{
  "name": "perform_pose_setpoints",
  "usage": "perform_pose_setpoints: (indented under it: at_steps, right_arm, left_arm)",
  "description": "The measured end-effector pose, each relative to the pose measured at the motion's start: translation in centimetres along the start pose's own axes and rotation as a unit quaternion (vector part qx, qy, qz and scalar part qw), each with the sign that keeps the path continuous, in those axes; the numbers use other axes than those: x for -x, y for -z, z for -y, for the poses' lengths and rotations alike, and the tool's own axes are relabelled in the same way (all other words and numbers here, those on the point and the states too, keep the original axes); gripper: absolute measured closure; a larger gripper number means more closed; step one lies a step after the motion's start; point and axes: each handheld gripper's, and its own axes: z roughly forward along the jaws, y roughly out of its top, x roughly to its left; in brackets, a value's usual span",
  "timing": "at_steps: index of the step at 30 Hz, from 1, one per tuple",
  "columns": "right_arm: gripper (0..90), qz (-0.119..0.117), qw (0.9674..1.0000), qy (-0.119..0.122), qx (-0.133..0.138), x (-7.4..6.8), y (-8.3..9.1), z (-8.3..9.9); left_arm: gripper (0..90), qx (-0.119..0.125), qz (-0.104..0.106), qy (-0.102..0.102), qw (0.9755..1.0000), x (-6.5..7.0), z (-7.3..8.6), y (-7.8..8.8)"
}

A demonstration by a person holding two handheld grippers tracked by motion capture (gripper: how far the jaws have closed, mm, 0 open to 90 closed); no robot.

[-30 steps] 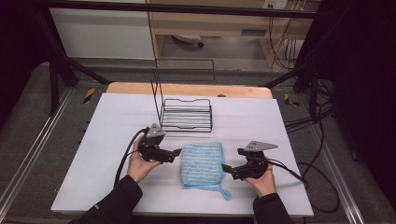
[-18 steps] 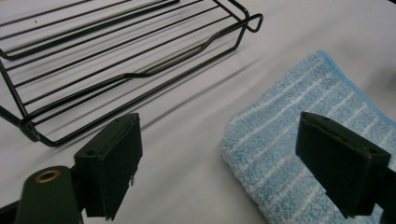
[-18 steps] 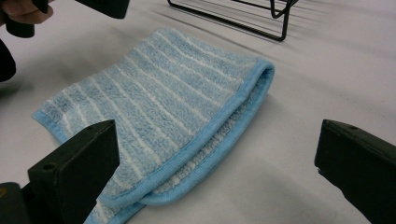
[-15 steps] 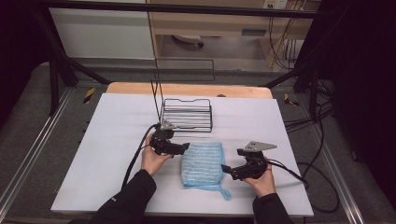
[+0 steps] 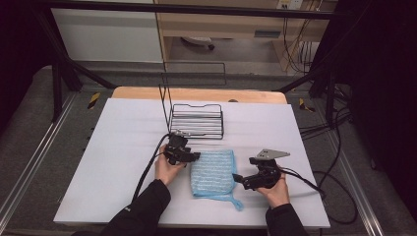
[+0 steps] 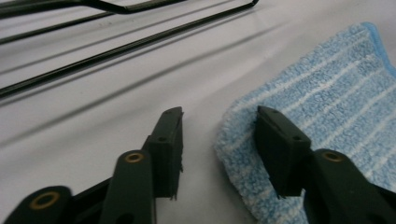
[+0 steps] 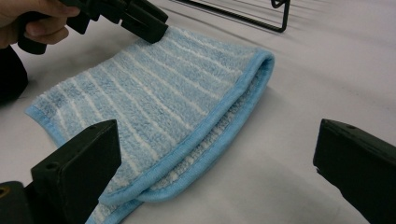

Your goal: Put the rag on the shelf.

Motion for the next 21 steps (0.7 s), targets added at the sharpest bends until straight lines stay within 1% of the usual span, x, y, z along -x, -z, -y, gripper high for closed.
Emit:
perform_pose_setpoints:
  at_steps: [2,3,7,10,11,13,16,18,19,21]
  right_arm:
    - [2.0,0.0,1.0,-0.003,-0.002,0.0,0.0,0.0]
    - [2.1,0.001,1.0,-0.006,-0.003,0.0,-0.1,0.0]
    - [3.6,0.004,0.9999,-0.009,-0.001,0.1,-0.2,-0.1]
    - [5.5,0.007,0.9999,-0.013,0.002,0.3,-0.3,-0.3]
    - [5.9,0.01,0.9998,-0.016,0.001,0.3,-0.4,-0.4]
    - [7.7,0.016,0.9998,-0.015,0.001,0.5,-0.6,-0.7]
    - [11.4,0.014,0.9993,-0.034,0.003,0.8,-1.1,-1.2]
    - [13.7,0.023,0.999,-0.037,-0.006,1.1,-1.6,-1.7]
    - [16.6,0.027,0.9989,-0.036,-0.011,1.2,-1.8,-1.9]
    - [20.0,0.031,0.9987,-0.038,-0.012,1.4,-2.3,-2.3]
  left_arm:
    - [57.0,0.001,0.007,0.007,1.0,0.1,0.2,-0.1]
    - [58.5,-0.001,0.008,0.006,0.9999,0.0,0.3,-0.1]
    - [62.7,-0.002,0.023,0.017,0.9996,-0.2,0.5,-0.2]
    - [68.0,-0.005,0.033,0.019,0.9993,-0.1,0.5,-0.2]
    - [69.9,-0.007,0.033,0.016,0.9993,0.0,0.5,-0.2]
    - [71.8,-0.007,0.03,0.01,0.9995,0.2,0.6,-0.2]
    - [74.0,-0.008,0.03,0.007,0.9995,0.3,0.6,-0.2]
    - [74.8,-0.007,0.031,0.005,0.9995,0.3,0.6,-0.2]
    - [75.2,-0.007,0.031,0.005,0.9995,0.3,0.6,-0.2]
    - [75.5,-0.005,0.03,0.001,0.9995,0.4,0.6,-0.3]
